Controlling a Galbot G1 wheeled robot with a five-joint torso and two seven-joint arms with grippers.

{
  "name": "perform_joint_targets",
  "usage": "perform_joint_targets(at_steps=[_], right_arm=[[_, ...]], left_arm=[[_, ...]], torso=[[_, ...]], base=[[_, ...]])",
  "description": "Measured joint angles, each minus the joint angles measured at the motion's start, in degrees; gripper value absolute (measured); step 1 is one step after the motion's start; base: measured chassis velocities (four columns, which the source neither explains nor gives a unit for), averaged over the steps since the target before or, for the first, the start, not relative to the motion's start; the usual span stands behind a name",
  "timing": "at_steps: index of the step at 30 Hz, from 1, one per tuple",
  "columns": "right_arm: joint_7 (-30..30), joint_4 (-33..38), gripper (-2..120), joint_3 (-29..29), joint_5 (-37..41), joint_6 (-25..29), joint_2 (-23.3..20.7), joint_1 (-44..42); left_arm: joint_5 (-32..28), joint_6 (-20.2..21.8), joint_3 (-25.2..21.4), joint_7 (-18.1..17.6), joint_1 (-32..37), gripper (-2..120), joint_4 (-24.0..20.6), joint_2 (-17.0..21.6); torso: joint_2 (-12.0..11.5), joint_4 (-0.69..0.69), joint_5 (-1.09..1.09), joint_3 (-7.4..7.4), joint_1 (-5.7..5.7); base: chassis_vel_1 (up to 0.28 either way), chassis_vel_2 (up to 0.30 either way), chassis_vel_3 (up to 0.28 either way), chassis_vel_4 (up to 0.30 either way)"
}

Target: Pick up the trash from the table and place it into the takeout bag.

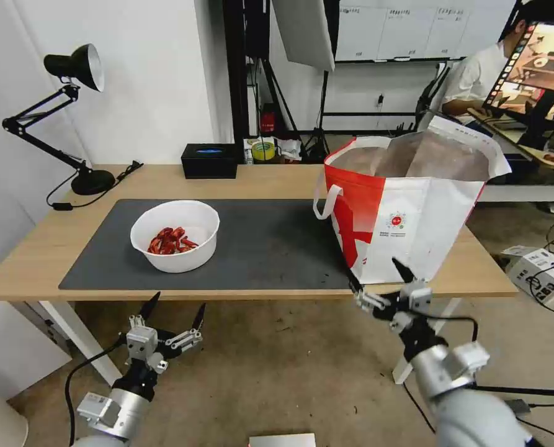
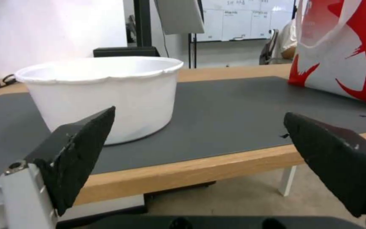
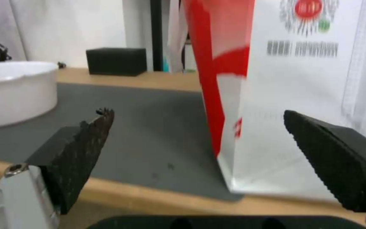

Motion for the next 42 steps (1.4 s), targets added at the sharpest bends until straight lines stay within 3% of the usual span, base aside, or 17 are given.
perform_joint_targets(at_steps=[13,27,34,37,39,41,42], right_arm=[[-0.82,-5.92,100,-2.59,-3.77,2.05,4.71,-2.13],[-1.06,-7.06,100,-3.19,-3.87,2.04,5.25,-1.69],[-1.06,-7.03,100,-3.19,-3.81,1.98,5.21,-1.65],[-1.06,-7.01,100,-3.18,-3.78,1.96,5.19,-1.63],[-1.06,-7.01,100,-3.18,-3.78,1.96,5.18,-1.63],[-1.07,-6.99,100,-3.18,-3.75,1.94,5.17,-1.61],[-1.07,-6.99,100,-3.18,-3.75,1.94,5.17,-1.61]], left_arm=[[-0.18,0.01,0.12,0.01,-0.45,100,0.66,0.24],[-1.16,0.42,-0.76,-0.05,-0.87,100,0.64,1.01],[-8.53,7.81,-5.13,-4.85,-5.06,100,-2.95,4.93],[-12.85,15.5,-6.51,-8.8,-8.0,100,-5.19,9.51],[-13.72,16.6,-6.71,-9.37,-8.69,100,-5.2,10.72],[-16.75,19.02,-6.99,-10.31,-11.57,100,-3.62,15.72],[-16.75,19.02,-6.99,-10.31,-11.57,100,-3.62,15.72]], torso=[[0.0,0.0,0.0,0.0,0.0],[0.0,0.01,0.0,0.0,0.0],[0.0,0.0,0.0,0.0,0.01],[0.0,0.01,0.0,0.0,0.0],[0.0,0.0,0.0,0.0,0.0],[0.0,0.0,-0.01,0.01,0.01],[0.0,0.0,-0.01,0.01,0.01]], base=[[0.0,0.0,0.0,0.0],[0.0,0.0,0.0,0.0],[0.0,0.0,0.0,0.0],[0.0,0.0,0.0,0.0],[0.0,0.0,0.0,0.0],[0.0,0.0,0.0,0.0],[0.0,0.0,0.0,0.0]])
